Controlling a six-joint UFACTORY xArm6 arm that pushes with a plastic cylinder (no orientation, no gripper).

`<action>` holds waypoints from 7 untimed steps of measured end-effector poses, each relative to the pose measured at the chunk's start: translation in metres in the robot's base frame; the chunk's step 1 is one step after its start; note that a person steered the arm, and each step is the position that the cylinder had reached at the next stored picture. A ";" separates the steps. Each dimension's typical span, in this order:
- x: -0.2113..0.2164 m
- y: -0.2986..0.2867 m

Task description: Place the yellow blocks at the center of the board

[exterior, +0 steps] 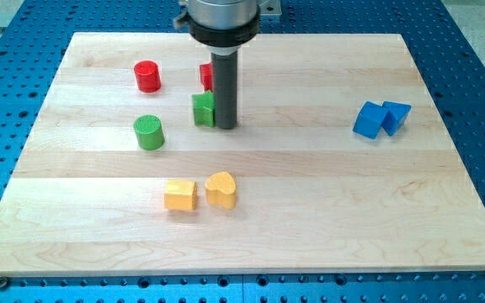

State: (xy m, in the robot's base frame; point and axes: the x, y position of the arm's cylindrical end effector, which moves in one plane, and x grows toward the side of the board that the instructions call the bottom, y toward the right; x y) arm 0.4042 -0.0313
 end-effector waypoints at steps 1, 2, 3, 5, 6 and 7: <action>0.000 -0.020; 0.000 -0.025; 0.034 0.053; 0.157 0.078; 0.165 0.010; 0.154 -0.023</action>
State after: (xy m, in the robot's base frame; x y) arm 0.5582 -0.0541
